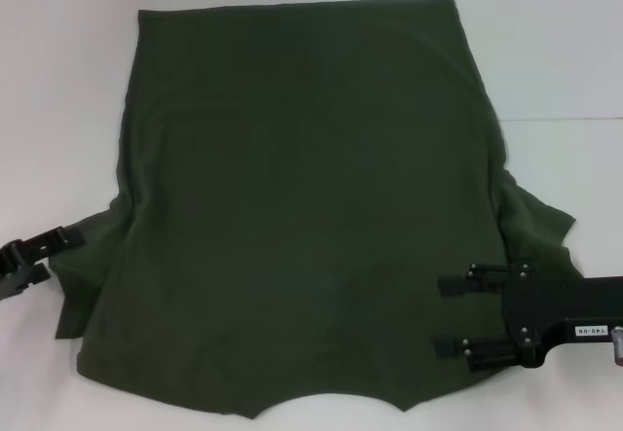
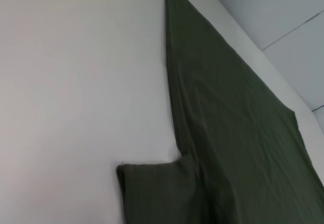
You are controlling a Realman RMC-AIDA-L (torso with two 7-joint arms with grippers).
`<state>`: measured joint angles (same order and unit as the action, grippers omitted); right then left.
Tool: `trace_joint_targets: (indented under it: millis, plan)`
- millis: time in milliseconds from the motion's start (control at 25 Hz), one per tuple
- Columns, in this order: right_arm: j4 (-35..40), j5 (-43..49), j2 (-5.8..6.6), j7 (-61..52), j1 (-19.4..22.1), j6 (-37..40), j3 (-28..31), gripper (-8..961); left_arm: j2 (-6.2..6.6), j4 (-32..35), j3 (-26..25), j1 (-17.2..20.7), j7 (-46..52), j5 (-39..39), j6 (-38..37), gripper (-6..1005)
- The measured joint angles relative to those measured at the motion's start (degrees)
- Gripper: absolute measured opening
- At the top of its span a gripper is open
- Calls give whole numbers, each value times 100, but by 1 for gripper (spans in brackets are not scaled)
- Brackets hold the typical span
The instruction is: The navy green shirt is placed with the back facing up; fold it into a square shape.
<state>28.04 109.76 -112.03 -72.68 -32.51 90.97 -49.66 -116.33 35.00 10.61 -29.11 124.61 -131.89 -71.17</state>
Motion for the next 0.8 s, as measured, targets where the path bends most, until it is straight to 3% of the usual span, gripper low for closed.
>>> trace_joint_targets:
  millis: [360,800]
  plan:
    - [0,4,-2,-28,-1,0,0,884,28,-336,250,-118,-189,-15,427,849]
    - [0,17,6,-31,-1,-42,0,885,24,-346,514,-199,-194,-21,283,835]
